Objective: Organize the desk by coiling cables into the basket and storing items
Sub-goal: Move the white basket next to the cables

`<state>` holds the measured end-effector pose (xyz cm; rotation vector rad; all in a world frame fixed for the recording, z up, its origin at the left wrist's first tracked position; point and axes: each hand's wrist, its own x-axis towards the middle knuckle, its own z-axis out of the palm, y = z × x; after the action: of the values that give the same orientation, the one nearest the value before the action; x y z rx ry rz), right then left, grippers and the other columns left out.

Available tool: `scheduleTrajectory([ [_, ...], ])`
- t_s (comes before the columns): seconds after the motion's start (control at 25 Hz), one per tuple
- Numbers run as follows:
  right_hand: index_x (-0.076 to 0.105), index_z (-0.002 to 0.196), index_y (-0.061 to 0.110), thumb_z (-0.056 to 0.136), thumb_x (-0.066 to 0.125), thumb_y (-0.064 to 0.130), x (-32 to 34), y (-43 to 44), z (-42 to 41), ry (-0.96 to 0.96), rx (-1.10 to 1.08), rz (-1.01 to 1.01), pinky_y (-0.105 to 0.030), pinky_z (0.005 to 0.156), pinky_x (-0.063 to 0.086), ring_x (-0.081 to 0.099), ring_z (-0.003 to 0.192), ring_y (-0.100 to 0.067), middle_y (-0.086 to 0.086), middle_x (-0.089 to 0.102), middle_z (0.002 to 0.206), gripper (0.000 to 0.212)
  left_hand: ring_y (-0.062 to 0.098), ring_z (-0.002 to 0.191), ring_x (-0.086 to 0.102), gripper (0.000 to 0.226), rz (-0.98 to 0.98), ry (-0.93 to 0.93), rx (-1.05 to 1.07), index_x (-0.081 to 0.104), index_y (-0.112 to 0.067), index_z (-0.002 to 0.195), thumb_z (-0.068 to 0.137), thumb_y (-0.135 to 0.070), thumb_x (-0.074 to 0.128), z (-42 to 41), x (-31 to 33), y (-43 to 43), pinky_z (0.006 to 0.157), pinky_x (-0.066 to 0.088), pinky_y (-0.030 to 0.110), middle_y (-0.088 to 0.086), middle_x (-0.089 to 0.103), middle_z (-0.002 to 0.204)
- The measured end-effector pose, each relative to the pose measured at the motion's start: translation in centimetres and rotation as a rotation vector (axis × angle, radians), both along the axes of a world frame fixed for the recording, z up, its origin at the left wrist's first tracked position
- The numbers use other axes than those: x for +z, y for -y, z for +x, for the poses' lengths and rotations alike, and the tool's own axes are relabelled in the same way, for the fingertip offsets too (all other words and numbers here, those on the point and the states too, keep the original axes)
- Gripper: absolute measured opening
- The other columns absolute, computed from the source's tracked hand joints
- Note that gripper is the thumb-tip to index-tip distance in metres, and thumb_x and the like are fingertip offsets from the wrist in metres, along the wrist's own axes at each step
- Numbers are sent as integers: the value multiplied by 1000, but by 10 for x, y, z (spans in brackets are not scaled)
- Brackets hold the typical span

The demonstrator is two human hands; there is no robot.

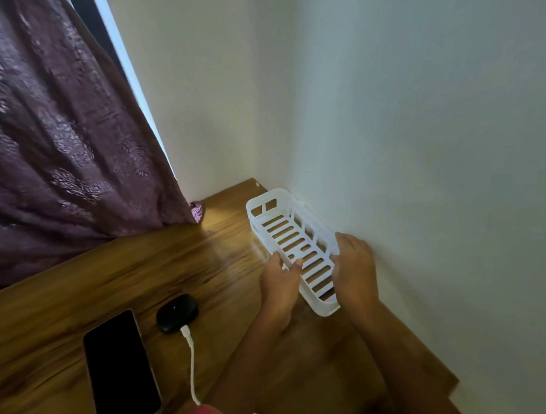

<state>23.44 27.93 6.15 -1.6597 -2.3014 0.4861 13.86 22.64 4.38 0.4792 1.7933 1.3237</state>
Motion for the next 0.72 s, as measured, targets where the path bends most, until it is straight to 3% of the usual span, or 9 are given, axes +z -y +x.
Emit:
scheduleTrajectory([
  [0.12,36,140,9,89,56,25,12,2,0,-106,-39,-80,-33,112,26,39,133,-24,-8,40,146,57,7,91,62,31,32,11,19,55,-18,121,91,-16,56,0,6,5,67,52,21,-3,63,116],
  [0.2,42,136,6,90,55,16,18,1,-2,-210,-90,-108,-36,108,34,46,127,-27,-11,46,141,50,4,88,60,31,48,3,20,55,-17,122,91,-15,55,-3,10,11,66,50,18,-6,63,112],
  [0.28,51,128,4,88,57,13,24,5,-3,-335,-116,-139,-40,99,44,58,114,-29,-12,56,131,41,5,92,63,31,64,4,18,56,-18,121,90,-17,57,-6,13,20,73,55,24,-10,63,112],
  [0.36,57,123,6,87,60,14,29,10,-3,-427,-97,-138,-41,90,51,64,102,-27,-11,62,124,36,11,97,67,31,91,-5,23,57,-20,120,89,-19,59,-10,21,31,83,56,39,-4,66,117],
  [0.44,61,119,10,87,63,15,36,18,-8,-507,-52,-128,-39,85,54,67,96,-23,-8,65,119,32,13,100,66,32,132,-23,41,56,-20,121,89,-17,58,-17,34,48,87,55,44,-2,66,119],
  [0.56,64,115,13,87,63,17,46,36,-24,-583,24,-112,-27,75,54,66,88,-15,-3,67,115,29,9,98,64,35,181,-80,68,54,-18,125,91,-12,54,-32,55,79,84,56,33,-6,64,116],
  [0.64,66,113,15,87,64,17,51,61,-41,-627,118,-101,-11,64,47,62,80,-5,1,69,109,26,8,97,65,34,199,-113,118,55,-22,123,91,-10,52,-47,66,112,82,56,30,-9,65,109],
  [0.72,67,112,15,87,64,15,54,92,-61,-660,198,-96,-2,60,40,59,79,-2,3,69,104,25,6,95,65,33,209,-139,156,56,-26,119,92,-8,51,-64,72,149,81,56,28,-13,66,102],
])
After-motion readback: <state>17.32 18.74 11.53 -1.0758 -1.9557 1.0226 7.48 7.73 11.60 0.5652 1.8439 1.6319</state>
